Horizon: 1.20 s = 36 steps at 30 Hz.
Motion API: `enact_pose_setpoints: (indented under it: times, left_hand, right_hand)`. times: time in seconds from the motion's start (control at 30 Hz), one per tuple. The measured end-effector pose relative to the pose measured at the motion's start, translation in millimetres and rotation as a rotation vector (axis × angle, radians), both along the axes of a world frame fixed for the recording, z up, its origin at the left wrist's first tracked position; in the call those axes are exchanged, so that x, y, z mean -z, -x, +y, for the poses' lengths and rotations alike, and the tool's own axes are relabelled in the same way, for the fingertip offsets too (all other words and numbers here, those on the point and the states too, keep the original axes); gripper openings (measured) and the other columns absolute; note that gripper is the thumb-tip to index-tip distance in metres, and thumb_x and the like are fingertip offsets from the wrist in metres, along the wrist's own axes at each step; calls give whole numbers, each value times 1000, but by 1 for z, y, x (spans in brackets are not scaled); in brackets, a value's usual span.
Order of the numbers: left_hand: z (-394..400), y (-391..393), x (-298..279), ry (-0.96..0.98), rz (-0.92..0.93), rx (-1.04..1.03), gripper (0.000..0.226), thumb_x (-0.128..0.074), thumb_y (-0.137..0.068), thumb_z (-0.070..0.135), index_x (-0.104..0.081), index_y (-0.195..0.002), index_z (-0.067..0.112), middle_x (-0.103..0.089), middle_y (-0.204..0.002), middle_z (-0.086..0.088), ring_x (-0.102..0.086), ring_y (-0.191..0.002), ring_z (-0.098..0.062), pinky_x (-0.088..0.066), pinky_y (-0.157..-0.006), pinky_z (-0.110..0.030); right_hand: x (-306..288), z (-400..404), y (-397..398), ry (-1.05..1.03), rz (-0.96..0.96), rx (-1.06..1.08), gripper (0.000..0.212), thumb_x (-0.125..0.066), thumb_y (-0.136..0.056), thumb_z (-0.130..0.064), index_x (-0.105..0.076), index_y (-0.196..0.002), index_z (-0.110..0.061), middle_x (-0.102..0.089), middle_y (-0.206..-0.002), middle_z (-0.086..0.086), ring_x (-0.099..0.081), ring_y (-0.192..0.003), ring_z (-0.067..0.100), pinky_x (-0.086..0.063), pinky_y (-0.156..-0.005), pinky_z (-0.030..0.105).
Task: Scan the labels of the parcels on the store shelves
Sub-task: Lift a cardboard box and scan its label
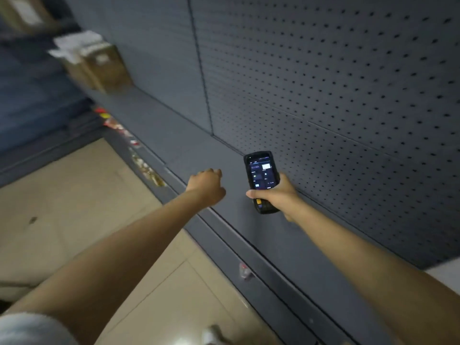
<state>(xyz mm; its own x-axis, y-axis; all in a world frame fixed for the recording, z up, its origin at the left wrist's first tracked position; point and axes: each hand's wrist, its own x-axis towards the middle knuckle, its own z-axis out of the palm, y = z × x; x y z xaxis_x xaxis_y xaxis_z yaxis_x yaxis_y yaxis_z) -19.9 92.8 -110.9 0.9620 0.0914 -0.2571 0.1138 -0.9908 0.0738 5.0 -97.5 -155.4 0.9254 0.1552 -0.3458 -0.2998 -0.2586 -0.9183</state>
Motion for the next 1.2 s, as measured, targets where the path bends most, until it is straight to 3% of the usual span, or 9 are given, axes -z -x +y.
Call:
enact_pose_setpoints:
  times: [0.23, 0.33, 0.47, 0.57, 0.7, 0.83, 1.07, 1.2]
  left_hand:
    - [144, 51, -35, 15, -120, -303, 50, -56, -91, 30, -47, -136, 12, -53, -135, -14, -55, -120, -34, -47, -93, -42]
    - [203, 74, -46, 4, -168, -406, 45, -56, -91, 30, -50, -133, 13, -57, -131, -12, -57, -115, -33, -50, -91, -42]
    - [270, 102, -50, -35, -203, -510, 47, -55, -92, 29, -48, -136, 14, -55, -132, -10, -55, -116, -31, -47, -93, -40]
    - [308, 115, -51, -82, -229, -547, 48, -55, -92, 29, -47, -137, 14, -56, -132, -9, -55, -116, -30, -44, -98, -41]
    - [354, 116, -46, -109, -261, -584, 46, -54, -93, 29, -48, -136, 15, -56, -133, -8, -54, -119, -28, -40, -103, -42]
    - [394, 98, -36, -112, -246, -610, 46, -52, -93, 28, -47, -137, 15, -55, -134, -7, -53, -121, -27, -39, -104, -41]
    - [462, 62, -38, -149, -237, -678, 47, -51, -94, 30, -46, -138, 16, -54, -135, -7, -52, -122, -27, -38, -105, -40]
    - [503, 48, -41, -158, -271, -726, 48, -50, -95, 32, -44, -140, 17, -53, -137, -6, -51, -124, -26, -37, -105, -39]
  right_hand:
    - [-34, 168, 1, -181, -43, -333, 101, -94, -35, -46, -56, -123, -16, -71, -110, 4, -71, -93, 20, -57, -80, 34]
    - [-46, 235, 10, -332, 38, -458, 90, -93, -53, -35, -50, -127, -11, -71, -111, 16, -74, -82, 29, -60, -72, 39]
    - [-50, 310, 20, -457, 189, -534, 99, -94, -48, -39, -46, -132, -19, -66, -121, 24, -68, -101, 42, -55, -88, 57]
    - [-54, 354, 26, -494, 284, -560, 91, -89, -56, -39, -49, -135, -16, -67, -121, 22, -68, -102, 39, -56, -85, 50]
    - [-57, 403, 19, -481, 368, -594, 53, -70, -81, -37, -60, -126, -11, -67, -117, 19, -65, -103, 35, -54, -88, 45]
    - [-59, 447, -7, -419, 370, -625, 36, -62, -86, -33, -62, -116, -13, -67, -106, 16, -66, -97, 33, -53, -85, 43]
    - [-60, 526, -65, -369, 368, -700, 24, -59, -89, -30, -64, -104, -12, -66, -96, 13, -65, -87, 30, -54, -78, 40]
    - [-63, 573, -90, -353, 357, -741, 34, -60, -89, -30, -61, -116, -10, -65, -103, 16, -64, -93, 32, -54, -77, 40]
